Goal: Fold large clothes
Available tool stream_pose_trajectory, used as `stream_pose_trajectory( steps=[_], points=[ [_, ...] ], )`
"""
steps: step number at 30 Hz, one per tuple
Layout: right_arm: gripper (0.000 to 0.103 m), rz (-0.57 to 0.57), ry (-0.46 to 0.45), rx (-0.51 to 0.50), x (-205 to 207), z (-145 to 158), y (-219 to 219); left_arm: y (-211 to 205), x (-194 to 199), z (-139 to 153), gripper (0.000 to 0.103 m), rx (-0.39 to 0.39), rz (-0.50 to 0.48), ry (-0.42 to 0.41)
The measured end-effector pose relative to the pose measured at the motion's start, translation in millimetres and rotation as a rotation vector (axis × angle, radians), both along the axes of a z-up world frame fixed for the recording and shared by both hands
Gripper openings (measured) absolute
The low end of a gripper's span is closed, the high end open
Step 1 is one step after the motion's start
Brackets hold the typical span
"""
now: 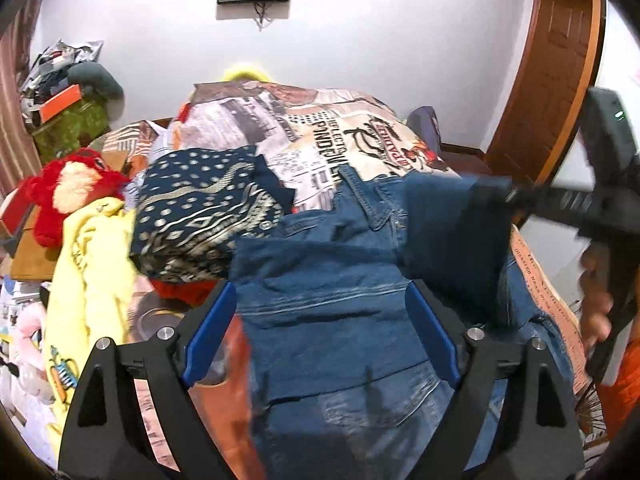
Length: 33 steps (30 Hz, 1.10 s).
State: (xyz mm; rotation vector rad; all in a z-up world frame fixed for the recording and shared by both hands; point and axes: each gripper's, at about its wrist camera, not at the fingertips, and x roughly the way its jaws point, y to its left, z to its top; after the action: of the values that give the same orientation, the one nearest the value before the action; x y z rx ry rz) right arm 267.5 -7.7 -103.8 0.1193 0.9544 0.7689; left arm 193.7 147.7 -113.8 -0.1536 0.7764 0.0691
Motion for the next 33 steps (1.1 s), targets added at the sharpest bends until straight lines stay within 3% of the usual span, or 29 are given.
stream_pose_trajectory(
  steps=[5, 11, 16, 18, 20, 24, 30, 33],
  points=[
    [0.008, 0.177, 0.06, -0.144, -33, -44, 48, 18, -16, -16, 0.086, -0.021, 0.034, 0.042],
    [0.009, 0.267, 0.178, -0.258, -56, -84, 63, 24, -25, -41, 0.086, -0.054, 0.054, 0.104],
    [0.025, 0.284, 0.222, -0.276, -60, -84, 43, 19, -25, -50, 0.086, -0.054, 0.046, 0.133],
    [0.042, 0.26, 0.206, -0.256, -59, -76, 25, 14, -22, -51, 0.086, -0.053, 0.033, 0.139],
    [0.047, 0.22, 0.168, -0.239, -59, -65, 9, 7, -17, -52, 0.086, -0.05, 0.015, 0.148],
    [0.047, 0.1, 0.089, -0.262, -52, -54, -42, -14, 0, -59, 0.086, -0.032, -0.032, 0.177],
    [0.047, -0.107, 0.071, -0.318, -31, -58, -119, -51, 32, -74, 0.086, 0.009, -0.098, 0.217],
    [0.047, -0.222, 0.11, -0.337, -18, -70, -157, -61, 45, -85, 0.086, 0.031, -0.096, 0.241]
  ],
)
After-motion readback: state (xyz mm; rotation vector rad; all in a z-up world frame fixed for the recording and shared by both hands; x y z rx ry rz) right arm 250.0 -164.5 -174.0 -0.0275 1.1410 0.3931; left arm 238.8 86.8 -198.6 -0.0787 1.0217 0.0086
